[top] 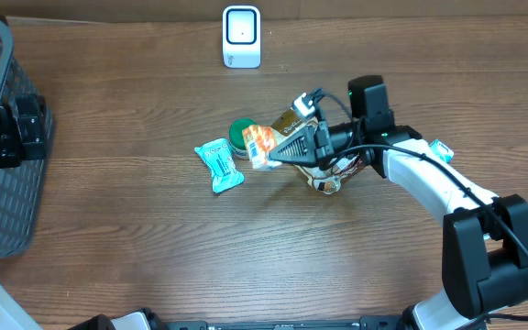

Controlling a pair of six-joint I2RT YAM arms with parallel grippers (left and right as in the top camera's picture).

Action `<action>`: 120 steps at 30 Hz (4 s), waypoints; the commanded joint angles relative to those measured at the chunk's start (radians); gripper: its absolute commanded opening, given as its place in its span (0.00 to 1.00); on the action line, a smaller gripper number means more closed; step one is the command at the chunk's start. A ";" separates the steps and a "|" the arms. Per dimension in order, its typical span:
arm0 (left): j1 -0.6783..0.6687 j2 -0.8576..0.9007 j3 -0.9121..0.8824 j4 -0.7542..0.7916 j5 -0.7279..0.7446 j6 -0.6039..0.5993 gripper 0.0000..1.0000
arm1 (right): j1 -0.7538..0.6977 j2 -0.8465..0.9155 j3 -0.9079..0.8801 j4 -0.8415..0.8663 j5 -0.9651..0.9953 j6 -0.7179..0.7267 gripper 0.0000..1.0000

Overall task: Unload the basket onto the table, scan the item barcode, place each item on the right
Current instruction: 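Lift the orange pack and present it to the scanner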

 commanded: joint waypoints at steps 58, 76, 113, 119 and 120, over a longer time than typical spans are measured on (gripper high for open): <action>0.004 0.001 0.002 0.003 0.006 0.015 1.00 | -0.034 -0.024 0.141 -0.562 0.776 -0.149 0.04; 0.004 0.001 0.002 0.004 0.006 0.015 0.99 | 0.242 0.042 0.920 -0.695 1.796 -0.415 0.04; 0.004 0.001 0.002 0.004 0.006 0.015 1.00 | 0.277 0.780 0.919 0.344 1.924 -1.477 0.04; 0.004 0.001 0.002 0.004 0.006 0.015 1.00 | 0.277 0.780 0.919 0.332 1.924 -1.476 0.04; 0.004 0.001 0.002 0.003 0.006 0.015 1.00 | 0.277 0.780 0.919 0.333 1.924 -1.476 0.04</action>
